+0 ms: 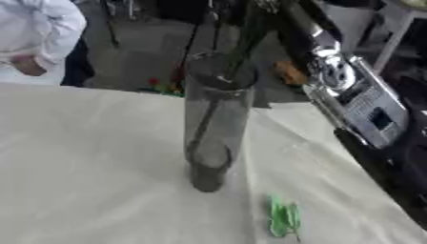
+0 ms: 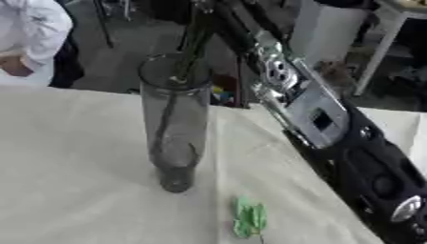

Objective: Arrange flowers into the vase.

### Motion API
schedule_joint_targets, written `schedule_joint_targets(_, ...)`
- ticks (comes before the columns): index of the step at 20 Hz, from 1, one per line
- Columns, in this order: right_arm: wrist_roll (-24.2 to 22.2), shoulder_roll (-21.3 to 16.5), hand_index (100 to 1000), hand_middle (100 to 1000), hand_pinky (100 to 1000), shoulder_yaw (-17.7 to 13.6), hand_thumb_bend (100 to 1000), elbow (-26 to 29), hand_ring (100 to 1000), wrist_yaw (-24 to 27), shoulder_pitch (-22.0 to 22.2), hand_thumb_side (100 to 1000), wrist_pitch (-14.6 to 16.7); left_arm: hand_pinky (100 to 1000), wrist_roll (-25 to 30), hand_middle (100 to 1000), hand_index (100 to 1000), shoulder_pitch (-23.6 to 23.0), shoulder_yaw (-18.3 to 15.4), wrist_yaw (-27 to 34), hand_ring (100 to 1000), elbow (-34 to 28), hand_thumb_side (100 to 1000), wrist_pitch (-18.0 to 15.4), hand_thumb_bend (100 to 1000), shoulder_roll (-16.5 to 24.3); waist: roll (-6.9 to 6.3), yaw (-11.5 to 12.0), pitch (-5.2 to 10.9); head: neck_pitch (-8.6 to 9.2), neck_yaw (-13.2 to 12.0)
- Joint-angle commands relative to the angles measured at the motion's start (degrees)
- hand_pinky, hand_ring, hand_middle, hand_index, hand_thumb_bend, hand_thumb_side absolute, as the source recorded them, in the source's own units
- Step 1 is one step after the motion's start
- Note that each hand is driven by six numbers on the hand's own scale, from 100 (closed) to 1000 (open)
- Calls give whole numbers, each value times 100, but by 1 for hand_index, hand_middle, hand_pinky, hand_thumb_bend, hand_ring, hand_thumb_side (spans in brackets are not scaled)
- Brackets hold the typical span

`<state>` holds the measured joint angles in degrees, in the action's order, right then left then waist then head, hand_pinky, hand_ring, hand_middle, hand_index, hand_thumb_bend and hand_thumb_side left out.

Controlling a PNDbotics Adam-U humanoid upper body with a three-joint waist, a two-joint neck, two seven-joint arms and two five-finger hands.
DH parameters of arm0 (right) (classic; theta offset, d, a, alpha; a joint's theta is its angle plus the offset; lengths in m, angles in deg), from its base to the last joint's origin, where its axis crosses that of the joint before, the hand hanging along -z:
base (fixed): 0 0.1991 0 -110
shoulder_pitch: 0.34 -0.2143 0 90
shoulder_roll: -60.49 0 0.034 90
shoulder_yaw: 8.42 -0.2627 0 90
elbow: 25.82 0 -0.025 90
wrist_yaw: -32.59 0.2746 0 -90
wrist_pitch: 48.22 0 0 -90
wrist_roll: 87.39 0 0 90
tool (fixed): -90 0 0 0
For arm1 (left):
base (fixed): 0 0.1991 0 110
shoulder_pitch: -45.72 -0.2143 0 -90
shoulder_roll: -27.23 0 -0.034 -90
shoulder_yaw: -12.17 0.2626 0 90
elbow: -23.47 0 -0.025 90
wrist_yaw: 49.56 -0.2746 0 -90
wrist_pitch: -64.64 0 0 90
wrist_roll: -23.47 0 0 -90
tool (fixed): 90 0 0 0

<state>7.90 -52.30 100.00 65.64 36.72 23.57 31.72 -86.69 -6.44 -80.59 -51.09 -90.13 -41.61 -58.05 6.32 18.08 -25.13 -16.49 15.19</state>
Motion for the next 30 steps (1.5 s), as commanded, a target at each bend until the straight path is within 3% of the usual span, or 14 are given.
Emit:
schedule_joint_targets(1,-175,-196,543,505,751,-58,100,76,670,-200,-80,1000,20,833,-26,884,941,54,-76,-3,937,-99,1000,-10,100,86,-48,1,175,69,-18)
schedule_joint_targets(11,-449,-250,538,515,759,-78,100,53,680,-516,-46,1000,-93,832,-54,884,941,40,-89,-8,937,-99,1000,-4,100,82,-28,-11,177,62,-38)
schedule_joint_targets(16,-681,-289,590,547,794,-90,100,51,717,-697,-25,1000,-233,832,-60,884,941,29,-90,-10,937,-99,1000,4,100,82,-25,-28,191,52,-53)
schedule_joint_targets(21,-1060,-330,701,611,846,-79,100,102,771,-1009,1,1000,-300,832,-61,884,942,19,-91,-9,936,-99,1000,7,100,84,-29,-52,222,46,-62)
schedule_joint_targets(30,-1648,-332,715,645,857,-131,100,40,792,-1454,-56,1000,-321,831,-60,883,941,-14,-92,-9,936,-99,1000,30,100,87,-24,-70,305,45,-31)
